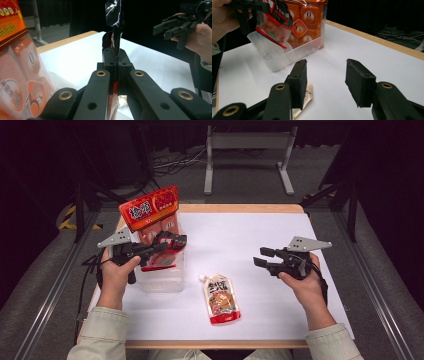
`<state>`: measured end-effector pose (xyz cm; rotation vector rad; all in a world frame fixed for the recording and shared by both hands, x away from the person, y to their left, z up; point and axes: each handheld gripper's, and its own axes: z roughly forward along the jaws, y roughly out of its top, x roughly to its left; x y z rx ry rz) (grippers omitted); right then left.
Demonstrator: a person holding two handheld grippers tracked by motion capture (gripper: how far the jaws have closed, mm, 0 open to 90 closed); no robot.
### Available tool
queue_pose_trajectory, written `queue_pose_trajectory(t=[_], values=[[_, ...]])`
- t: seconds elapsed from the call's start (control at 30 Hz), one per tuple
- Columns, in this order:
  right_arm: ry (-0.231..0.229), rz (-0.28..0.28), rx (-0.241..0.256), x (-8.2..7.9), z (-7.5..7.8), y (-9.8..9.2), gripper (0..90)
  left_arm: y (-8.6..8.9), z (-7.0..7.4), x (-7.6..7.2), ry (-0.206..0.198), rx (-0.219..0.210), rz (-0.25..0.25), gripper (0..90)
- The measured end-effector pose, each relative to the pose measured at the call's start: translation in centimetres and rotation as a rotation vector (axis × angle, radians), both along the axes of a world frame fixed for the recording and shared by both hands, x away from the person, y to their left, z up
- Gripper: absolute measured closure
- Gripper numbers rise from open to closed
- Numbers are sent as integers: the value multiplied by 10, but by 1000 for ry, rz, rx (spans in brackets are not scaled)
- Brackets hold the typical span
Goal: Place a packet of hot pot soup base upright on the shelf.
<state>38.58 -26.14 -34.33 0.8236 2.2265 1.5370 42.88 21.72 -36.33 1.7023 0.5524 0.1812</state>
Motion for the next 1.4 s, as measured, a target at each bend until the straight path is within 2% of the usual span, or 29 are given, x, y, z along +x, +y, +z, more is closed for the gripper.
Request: queue_pose_trajectory(t=[0.1,0.17,0.27,0.47,0.6,0.73,0.77,0.9,0.93,0.97,1.03,1.07,1.1,1.27,1.3,1.4], values=[[1,1,0,0,0,0,526,2,0,0,7,2,2,889],[2,1,0,1,-1,0,524,4,-1,0,26,-6,-7,887],[5,2,4,1,-1,0,521,6,-1,-1,24,4,-4,887],[8,6,8,2,-2,0,519,11,-2,-2,32,7,-28,889],[13,9,7,3,-4,2,512,3,2,-3,9,-7,-79,891],[18,12,11,4,-5,3,508,-5,3,-2,-6,19,-92,890],[20,15,11,4,-5,3,505,-6,1,2,2,42,-82,888],[23,14,14,3,-6,3,501,-4,0,5,17,45,-70,876],[22,13,13,3,-6,3,500,-3,0,6,43,51,-61,872],[25,12,14,3,-7,3,500,-2,0,7,51,64,-48,865],[27,11,17,3,-7,2,499,-2,-3,8,69,127,-21,851],[26,10,17,3,-7,2,498,-3,-5,9,86,173,6,847],[25,11,17,3,-7,2,496,-4,-6,10,86,190,18,842],[25,12,18,3,-7,2,494,-2,-10,11,102,179,38,843],[26,12,18,3,-8,2,493,1,-11,11,108,169,55,838],[30,14,21,4,-9,2,491,4,-11,11,115,180,80,817]])
